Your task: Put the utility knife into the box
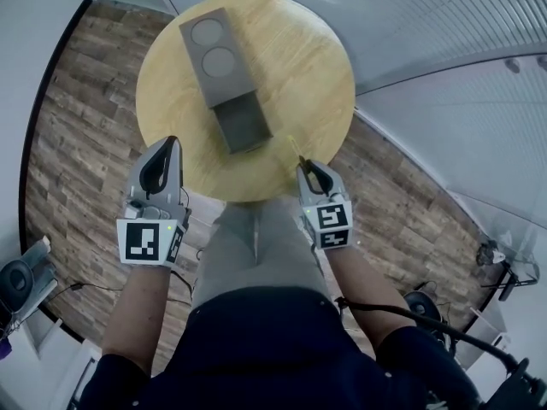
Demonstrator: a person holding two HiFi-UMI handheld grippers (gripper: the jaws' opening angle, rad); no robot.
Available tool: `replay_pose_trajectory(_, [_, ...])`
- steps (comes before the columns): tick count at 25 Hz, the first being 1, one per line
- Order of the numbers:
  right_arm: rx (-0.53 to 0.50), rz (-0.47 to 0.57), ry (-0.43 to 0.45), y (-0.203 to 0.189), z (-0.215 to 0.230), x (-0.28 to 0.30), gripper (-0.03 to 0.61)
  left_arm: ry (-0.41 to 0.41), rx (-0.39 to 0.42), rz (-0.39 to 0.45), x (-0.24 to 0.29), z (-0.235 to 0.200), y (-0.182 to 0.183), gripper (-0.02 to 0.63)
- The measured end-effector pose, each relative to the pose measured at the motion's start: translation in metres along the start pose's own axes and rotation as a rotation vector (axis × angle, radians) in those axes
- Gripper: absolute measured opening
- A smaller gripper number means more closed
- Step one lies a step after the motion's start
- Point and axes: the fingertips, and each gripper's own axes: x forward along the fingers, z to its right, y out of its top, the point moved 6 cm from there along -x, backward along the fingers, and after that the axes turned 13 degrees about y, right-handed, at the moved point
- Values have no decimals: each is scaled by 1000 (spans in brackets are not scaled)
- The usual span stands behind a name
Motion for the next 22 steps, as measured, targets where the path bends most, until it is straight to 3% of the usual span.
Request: replay_pose_trajectory(22, [-78,204,-6,117,-19,-71,75,-56,11,151,-45,14,98,3])
